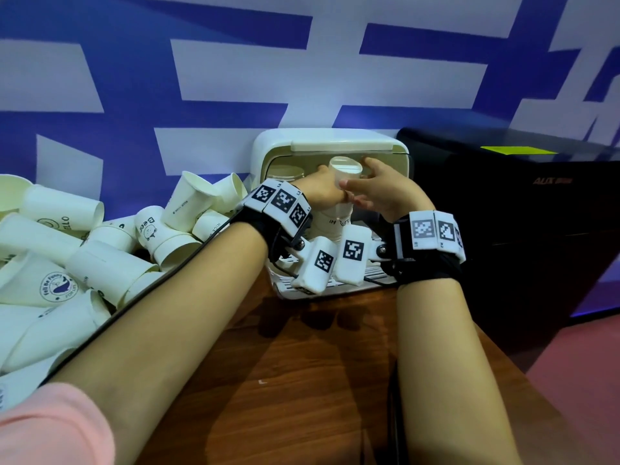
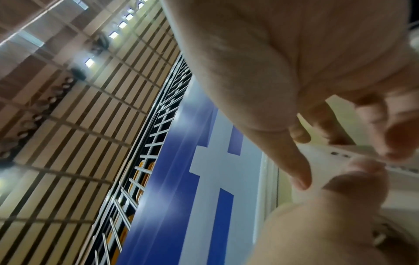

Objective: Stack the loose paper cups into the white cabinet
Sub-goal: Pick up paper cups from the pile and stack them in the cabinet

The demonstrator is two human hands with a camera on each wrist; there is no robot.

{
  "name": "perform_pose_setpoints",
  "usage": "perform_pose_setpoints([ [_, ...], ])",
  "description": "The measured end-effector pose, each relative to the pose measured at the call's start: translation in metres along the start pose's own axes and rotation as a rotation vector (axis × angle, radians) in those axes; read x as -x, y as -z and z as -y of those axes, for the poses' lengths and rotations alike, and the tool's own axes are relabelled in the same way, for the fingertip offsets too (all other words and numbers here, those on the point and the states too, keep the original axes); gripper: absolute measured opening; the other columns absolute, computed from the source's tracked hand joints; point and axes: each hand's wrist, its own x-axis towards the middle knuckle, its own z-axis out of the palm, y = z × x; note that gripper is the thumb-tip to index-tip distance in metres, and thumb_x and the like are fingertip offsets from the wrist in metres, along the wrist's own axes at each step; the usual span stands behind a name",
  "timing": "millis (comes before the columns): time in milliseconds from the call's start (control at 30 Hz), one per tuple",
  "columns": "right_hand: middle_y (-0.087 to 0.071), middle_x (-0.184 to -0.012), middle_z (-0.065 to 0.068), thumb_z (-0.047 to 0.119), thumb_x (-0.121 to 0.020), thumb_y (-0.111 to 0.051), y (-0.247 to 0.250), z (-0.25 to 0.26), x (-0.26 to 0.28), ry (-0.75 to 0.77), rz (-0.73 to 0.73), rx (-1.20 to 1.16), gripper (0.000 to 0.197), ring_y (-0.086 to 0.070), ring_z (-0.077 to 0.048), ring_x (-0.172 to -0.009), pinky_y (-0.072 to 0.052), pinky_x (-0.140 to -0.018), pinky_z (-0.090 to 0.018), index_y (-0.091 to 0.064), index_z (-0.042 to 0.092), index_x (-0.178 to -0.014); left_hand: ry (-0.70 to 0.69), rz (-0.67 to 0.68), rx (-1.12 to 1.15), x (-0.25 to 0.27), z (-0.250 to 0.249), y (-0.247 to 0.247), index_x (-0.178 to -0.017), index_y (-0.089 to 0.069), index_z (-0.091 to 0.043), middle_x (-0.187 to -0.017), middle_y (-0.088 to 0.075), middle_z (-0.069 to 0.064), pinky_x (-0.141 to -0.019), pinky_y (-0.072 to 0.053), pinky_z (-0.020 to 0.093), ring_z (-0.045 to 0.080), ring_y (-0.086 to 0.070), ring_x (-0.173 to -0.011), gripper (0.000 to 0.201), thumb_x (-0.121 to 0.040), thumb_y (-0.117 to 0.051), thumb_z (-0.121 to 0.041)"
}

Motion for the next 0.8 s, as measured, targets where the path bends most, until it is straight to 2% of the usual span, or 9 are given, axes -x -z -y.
perform_pose_setpoints([
  [33, -0.061, -0.111, -0.009, 0.015, -0.09, -0.067, 0.0, 0.001, 0.001, -0.039, 0.017, -0.049, 0.075, -0.057, -0.017, -0.084, -0.055, -0.076, -0.031, -0.023, 0.019, -0.151, 0.008, -0.018, 0.021, 0.001, -0.001, 0.001, -0.148, -0.021, -0.003, -0.144, -0.039, 0.019, -0.099, -0.039, 0.033, 0.032, -0.045, -0.127, 0.063, -0.098, -0.052, -0.027],
  [67, -0.06, -0.11, -0.009, 0.018, -0.092, -0.064, -0.001, 0.001, 0.002, -0.072, 0.03, -0.071, 0.075, -0.054, -0.015, -0.078, -0.052, -0.068, -0.028, -0.019, 0.022, -0.152, 0.019, -0.038, 0.049, 0.002, -0.001, 0.001, -0.15, -0.008, -0.001, -0.145, -0.038, 0.02, -0.101, -0.038, 0.034, 0.031, -0.044, -0.128, 0.072, -0.098, -0.052, -0.027],
  [133, -0.058, -0.108, -0.008, 0.024, -0.095, -0.061, -0.001, 0.004, 0.005, -0.096, 0.051, -0.048, 0.068, -0.051, -0.013, -0.073, -0.048, -0.062, -0.025, -0.021, 0.029, -0.15, 0.016, -0.057, 0.095, 0.0, 0.0, 0.004, -0.15, 0.003, -0.002, -0.142, -0.043, 0.02, -0.1, -0.041, 0.034, 0.03, -0.047, -0.126, 0.08, -0.097, -0.052, -0.026],
  [267, -0.059, -0.123, -0.005, 0.033, -0.097, -0.056, -0.003, 0.007, 0.007, -0.113, 0.067, 0.073, 0.055, -0.058, -0.019, -0.089, -0.05, -0.074, -0.031, -0.031, 0.03, -0.146, -0.005, -0.041, 0.036, 0.0, 0.001, 0.006, -0.15, -0.005, -0.009, -0.133, -0.051, 0.02, -0.092, -0.044, 0.036, 0.031, -0.053, -0.119, 0.064, -0.101, -0.042, -0.025],
  [333, -0.06, -0.127, -0.011, 0.033, -0.099, -0.053, -0.004, 0.007, 0.008, -0.158, 0.088, 0.098, 0.041, -0.06, -0.021, -0.093, -0.051, -0.074, -0.031, -0.045, 0.022, -0.138, -0.015, -0.011, -0.047, 0.001, 0.004, 0.004, -0.152, -0.011, -0.012, -0.144, -0.043, 0.02, -0.101, -0.039, 0.037, 0.031, -0.047, -0.127, 0.059, -0.102, -0.039, -0.025],
  [400, -0.061, -0.125, -0.015, 0.034, -0.099, -0.051, -0.003, 0.005, 0.008, -0.224, 0.112, 0.123, 0.034, -0.063, -0.023, -0.091, -0.051, -0.071, -0.03, -0.055, 0.015, -0.127, 0.001, 0.045, -0.116, -0.001, 0.006, 0.0, -0.154, -0.007, -0.014, -0.153, -0.032, 0.015, -0.108, -0.035, 0.035, 0.029, -0.04, -0.135, 0.06, -0.102, -0.038, -0.024],
  [533, -0.063, -0.122, -0.015, 0.036, -0.098, -0.052, -0.004, 0.003, 0.006, -0.29, 0.122, 0.162, 0.04, -0.064, -0.023, -0.087, -0.052, -0.07, -0.032, -0.056, 0.007, -0.125, 0.008, 0.059, -0.164, -0.005, 0.005, -0.001, -0.154, -0.004, -0.012, -0.156, -0.025, 0.014, -0.113, -0.03, 0.035, 0.029, -0.034, -0.139, 0.062, -0.102, -0.037, -0.02],
  [633, -0.062, -0.122, -0.016, 0.038, -0.096, -0.055, -0.006, 0.005, 0.007, -0.284, 0.116, 0.144, 0.045, -0.065, -0.023, -0.085, -0.053, -0.069, -0.032, -0.055, 0.005, -0.126, -0.004, 0.043, -0.156, -0.007, 0.005, -0.002, -0.154, -0.006, -0.017, -0.158, -0.022, 0.012, -0.115, -0.027, 0.035, 0.028, -0.031, -0.141, 0.062, -0.102, -0.038, -0.017],
  [800, -0.058, -0.125, -0.018, 0.034, -0.097, -0.056, -0.007, 0.01, 0.012, -0.265, 0.103, 0.095, 0.043, -0.063, -0.026, -0.092, -0.05, -0.065, -0.032, -0.051, 0.004, -0.127, -0.058, 0.007, -0.164, 0.001, 0.003, 0.006, -0.153, -0.014, -0.017, -0.157, -0.025, 0.007, -0.11, -0.033, 0.032, 0.025, -0.033, -0.14, 0.064, -0.099, -0.047, -0.012],
])
